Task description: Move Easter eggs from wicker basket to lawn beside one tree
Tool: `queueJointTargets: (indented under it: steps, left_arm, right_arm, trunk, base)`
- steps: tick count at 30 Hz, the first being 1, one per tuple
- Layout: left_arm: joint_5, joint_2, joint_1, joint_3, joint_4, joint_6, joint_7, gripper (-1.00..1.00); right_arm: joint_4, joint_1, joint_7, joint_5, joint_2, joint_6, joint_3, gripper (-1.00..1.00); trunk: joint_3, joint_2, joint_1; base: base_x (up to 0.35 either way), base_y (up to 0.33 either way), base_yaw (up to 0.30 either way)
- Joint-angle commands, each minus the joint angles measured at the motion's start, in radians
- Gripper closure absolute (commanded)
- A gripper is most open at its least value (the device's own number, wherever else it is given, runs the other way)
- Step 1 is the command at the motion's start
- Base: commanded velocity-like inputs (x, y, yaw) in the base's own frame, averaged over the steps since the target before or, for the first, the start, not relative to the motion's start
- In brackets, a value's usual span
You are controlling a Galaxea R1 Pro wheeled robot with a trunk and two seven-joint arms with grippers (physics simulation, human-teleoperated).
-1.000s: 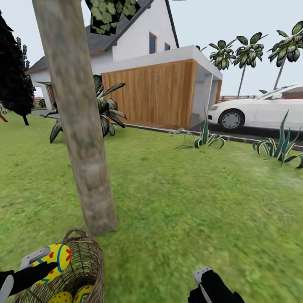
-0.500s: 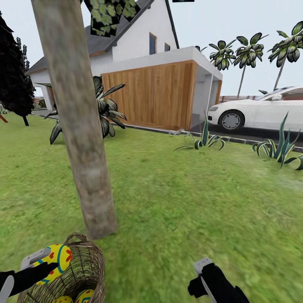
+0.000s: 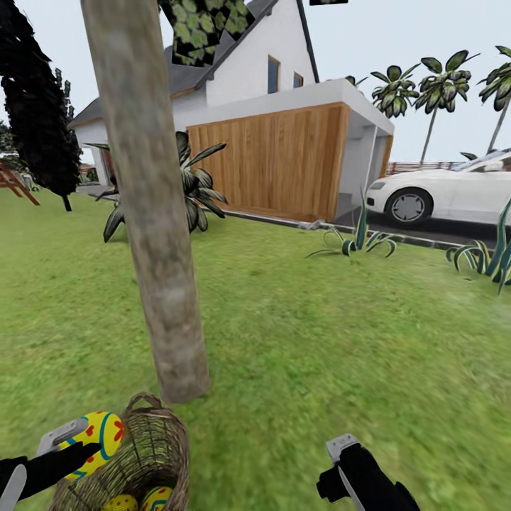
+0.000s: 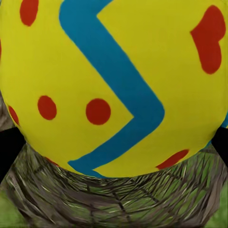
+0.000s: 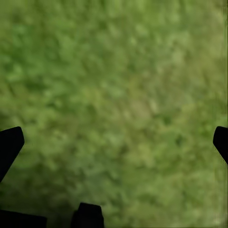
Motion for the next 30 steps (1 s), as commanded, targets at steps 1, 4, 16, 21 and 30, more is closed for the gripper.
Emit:
queueJointTargets:
  steps: [1,4,16,21,30]
  left_arm:
    - [-0.004,-0.001,-0.001,0.002,0.000,0.005,-0.006,1.00]
    - [-0.004,-0.001,-0.001,0.002,0.000,0.005,-0.007,1.00]
    - [-0.002,0.003,-0.001,0.002,0.000,0.005,-0.006,1.00]
    - [-0.004,0.003,-0.001,0.002,0.002,0.005,-0.006,1.00]
    - [-0.004,0.003,-0.001,0.003,0.001,0.005,-0.006,1.00]
  right_arm:
    - [-0.002,-0.001,0.008,0.010,-0.001,0.005,0.002,-1.00]
    - [-0.002,-0.001,0.008,0.010,-0.001,0.005,0.002,-1.00]
    - [0.000,0.000,0.007,0.012,0.000,0.004,0.003,-1.00]
    - [0.000,0.000,0.007,0.012,0.000,0.004,0.004,-1.00]
    - [0.001,0.000,0.007,0.012,0.000,0.004,0.004,-1.00]
  trunk:
    - [0.002,0.007,-0.004]
    - [0.012,0.028,-0.016]
    - [0.049,0.112,-0.062]
    - [0.065,0.147,-0.081]
    - [0.084,0.189,-0.104]
  base:
    - [0.000,0.000,0.291]
    - [0.000,0.000,0.291]
    - [0.000,0.000,0.277]
    - [0.000,0.000,0.293]
    - [0.000,0.000,0.293]
